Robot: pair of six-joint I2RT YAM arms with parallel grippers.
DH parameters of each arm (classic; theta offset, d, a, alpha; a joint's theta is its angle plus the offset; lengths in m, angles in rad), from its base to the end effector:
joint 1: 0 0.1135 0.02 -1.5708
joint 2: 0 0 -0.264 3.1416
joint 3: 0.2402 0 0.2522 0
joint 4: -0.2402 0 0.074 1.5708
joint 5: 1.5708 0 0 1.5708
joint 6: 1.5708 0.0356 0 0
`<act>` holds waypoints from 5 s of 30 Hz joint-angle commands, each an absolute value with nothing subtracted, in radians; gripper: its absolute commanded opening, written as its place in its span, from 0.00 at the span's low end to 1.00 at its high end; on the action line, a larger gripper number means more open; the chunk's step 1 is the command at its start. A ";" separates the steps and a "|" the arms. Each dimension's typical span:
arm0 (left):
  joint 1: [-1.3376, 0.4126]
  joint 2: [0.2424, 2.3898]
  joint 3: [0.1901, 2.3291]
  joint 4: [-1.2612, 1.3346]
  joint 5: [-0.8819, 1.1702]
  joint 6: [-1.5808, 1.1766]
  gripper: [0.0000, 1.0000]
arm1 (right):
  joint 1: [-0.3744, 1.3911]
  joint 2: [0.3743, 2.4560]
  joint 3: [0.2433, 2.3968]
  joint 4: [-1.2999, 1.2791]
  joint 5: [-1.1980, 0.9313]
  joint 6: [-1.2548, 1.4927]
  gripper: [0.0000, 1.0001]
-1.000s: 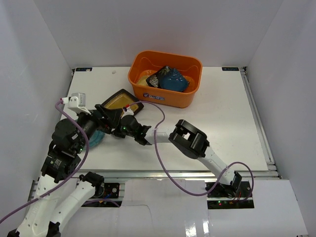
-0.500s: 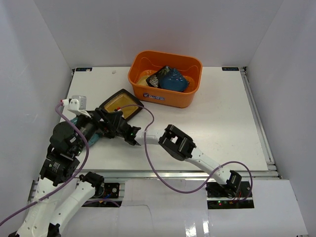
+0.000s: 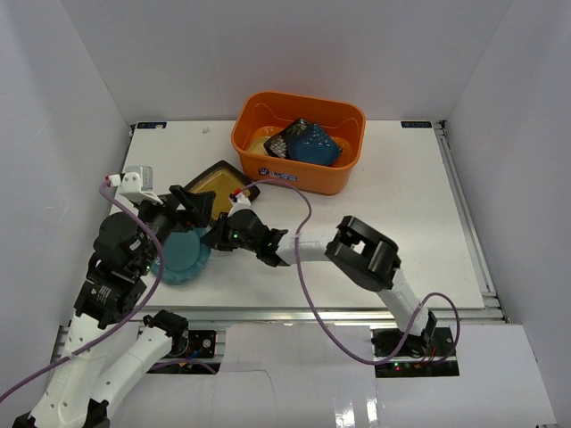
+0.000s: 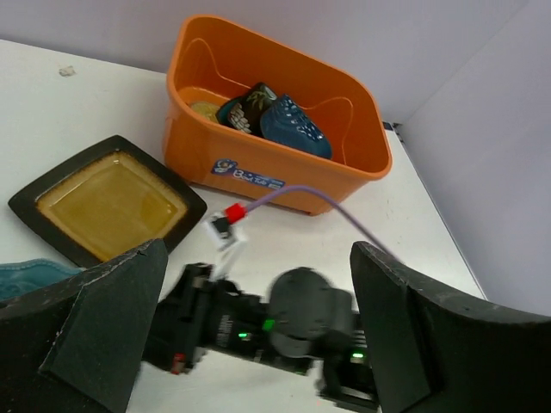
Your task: Place the plates into the plastic bin on the countertop
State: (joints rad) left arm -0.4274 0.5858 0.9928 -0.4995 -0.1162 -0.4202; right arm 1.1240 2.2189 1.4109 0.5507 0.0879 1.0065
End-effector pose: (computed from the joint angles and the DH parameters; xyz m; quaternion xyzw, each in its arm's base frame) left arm 0.1019 -0.0419 0.4014 -0.0365 0.7379 -0.2374 0.6307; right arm 0.2179 0.4476 0.1605 -0.0197 0.7914 0.5168 0.3258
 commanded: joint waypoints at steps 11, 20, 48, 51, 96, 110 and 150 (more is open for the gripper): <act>-0.425 0.629 0.922 -0.374 -0.295 -0.612 0.97 | 0.607 1.582 1.258 0.595 -0.081 0.768 0.08; -0.414 0.816 0.724 -0.252 -0.334 -0.781 0.96 | 0.316 1.808 1.515 0.450 -0.242 0.884 0.08; -0.040 1.359 0.483 0.303 -0.022 -0.914 0.91 | 0.262 1.867 1.502 0.294 -0.248 0.721 0.98; -0.017 1.425 0.460 0.427 0.033 -0.919 0.88 | 0.262 1.798 1.456 0.334 -0.310 0.719 0.90; 0.065 0.578 0.466 0.015 0.349 -0.911 0.00 | 0.532 1.316 0.802 0.381 -0.574 0.589 0.90; -0.040 0.632 0.672 -0.052 0.756 -0.877 0.00 | 0.560 1.339 0.856 0.366 -0.609 0.595 0.95; -0.328 0.713 0.727 -0.327 0.259 -0.408 0.98 | 0.221 2.120 1.977 0.058 -0.403 0.695 0.08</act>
State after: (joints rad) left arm -0.3202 0.7170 0.7280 -0.3592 0.3046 -0.4316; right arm 0.2287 2.1597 1.9133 0.0177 -0.3973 0.6933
